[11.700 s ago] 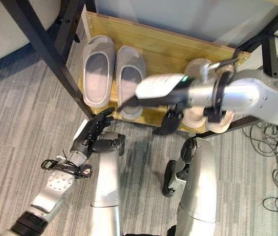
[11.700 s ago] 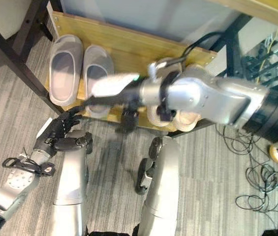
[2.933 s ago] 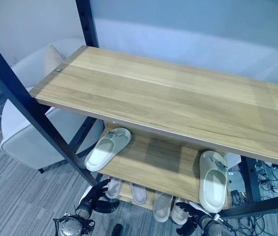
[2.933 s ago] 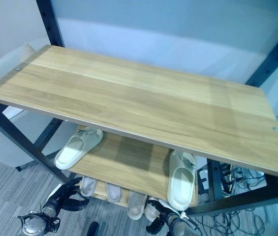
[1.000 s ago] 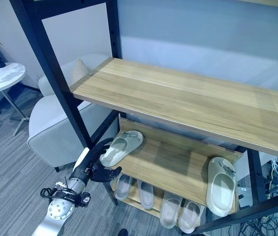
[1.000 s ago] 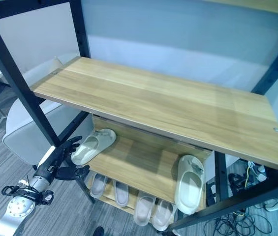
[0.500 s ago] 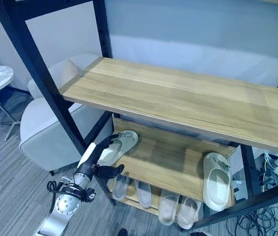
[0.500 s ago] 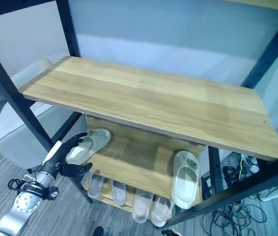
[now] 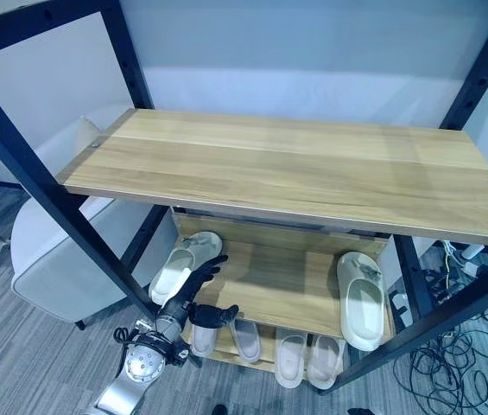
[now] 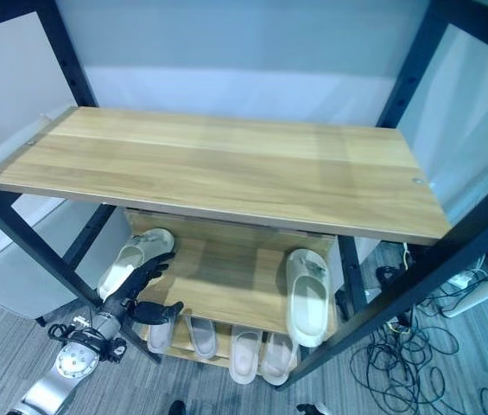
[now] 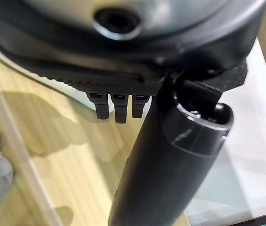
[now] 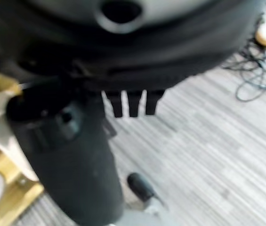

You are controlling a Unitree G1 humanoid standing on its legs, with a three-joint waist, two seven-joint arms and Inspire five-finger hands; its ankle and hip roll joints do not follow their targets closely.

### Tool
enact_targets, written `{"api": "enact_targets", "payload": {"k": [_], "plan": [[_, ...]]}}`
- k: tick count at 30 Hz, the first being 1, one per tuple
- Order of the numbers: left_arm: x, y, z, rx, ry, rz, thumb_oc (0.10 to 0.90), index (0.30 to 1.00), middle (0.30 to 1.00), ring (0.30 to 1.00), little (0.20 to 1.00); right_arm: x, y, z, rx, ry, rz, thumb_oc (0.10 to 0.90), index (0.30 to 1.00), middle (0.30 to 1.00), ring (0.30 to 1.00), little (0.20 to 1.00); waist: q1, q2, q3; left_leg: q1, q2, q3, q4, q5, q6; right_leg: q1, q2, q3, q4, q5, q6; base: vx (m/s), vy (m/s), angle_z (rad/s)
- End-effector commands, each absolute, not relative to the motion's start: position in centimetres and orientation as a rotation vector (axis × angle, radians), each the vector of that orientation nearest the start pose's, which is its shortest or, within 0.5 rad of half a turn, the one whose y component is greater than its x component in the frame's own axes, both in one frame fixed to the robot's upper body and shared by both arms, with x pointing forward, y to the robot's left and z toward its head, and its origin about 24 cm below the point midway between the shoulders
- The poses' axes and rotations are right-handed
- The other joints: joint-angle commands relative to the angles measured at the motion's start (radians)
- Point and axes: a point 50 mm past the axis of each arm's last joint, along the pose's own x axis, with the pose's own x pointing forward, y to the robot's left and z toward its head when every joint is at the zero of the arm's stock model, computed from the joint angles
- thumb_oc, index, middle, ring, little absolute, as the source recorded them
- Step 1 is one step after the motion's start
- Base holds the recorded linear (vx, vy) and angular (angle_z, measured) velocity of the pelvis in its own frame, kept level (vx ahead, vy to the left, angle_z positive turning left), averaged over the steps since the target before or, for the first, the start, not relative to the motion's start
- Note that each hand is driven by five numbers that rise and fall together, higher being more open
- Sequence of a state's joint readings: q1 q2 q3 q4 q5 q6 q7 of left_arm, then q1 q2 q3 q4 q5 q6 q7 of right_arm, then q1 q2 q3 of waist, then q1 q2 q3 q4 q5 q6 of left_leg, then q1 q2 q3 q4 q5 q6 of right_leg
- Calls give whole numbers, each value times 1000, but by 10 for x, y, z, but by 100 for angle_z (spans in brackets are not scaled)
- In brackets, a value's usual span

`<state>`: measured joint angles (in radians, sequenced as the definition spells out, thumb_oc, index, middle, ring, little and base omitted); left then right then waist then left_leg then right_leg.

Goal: Arrange the slippers neatly on the shoe rack.

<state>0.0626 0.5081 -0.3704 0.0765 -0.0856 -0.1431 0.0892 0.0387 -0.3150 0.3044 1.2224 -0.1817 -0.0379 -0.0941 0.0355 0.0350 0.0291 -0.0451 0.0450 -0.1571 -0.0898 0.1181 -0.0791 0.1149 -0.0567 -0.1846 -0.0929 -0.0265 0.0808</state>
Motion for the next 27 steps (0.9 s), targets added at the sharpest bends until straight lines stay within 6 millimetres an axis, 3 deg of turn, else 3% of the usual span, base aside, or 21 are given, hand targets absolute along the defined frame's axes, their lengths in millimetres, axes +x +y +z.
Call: {"api": "enact_targets", "payload": {"k": [1,7,16,27], "plan": [[258,173,76,419,-234,-214,800,900,900,900,900,96,-270,-148,-716,1158,73,800,900,900,900,900,5,-35,1,44,-51,54,2,-103,35,-75,14,89,6,10,25,0,0,0],[263,175,90,538,-312,-196,800,900,900,900,900,96,-267,-149,-725,1150,86,800,900,900,900,900,3,-31,0,44,-51,56,2,-102,32,-75,12,87,6,7,26,0,0,0],[279,195,118,812,-416,-136,800,900,900,900,900,104,-270,-145,-761,1122,125,800,900,900,900,900,-6,-6,6,25,-53,62,2,-93,26,-98,6,86,6,15,32,0,0,0],[289,214,126,1009,-424,-76,800,900,900,900,900,105,-267,-144,-767,1086,161,800,900,900,900,900,-15,-1,-1,25,-51,67,2,-95,24,-95,7,84,6,11,36,0,0,0]]}}
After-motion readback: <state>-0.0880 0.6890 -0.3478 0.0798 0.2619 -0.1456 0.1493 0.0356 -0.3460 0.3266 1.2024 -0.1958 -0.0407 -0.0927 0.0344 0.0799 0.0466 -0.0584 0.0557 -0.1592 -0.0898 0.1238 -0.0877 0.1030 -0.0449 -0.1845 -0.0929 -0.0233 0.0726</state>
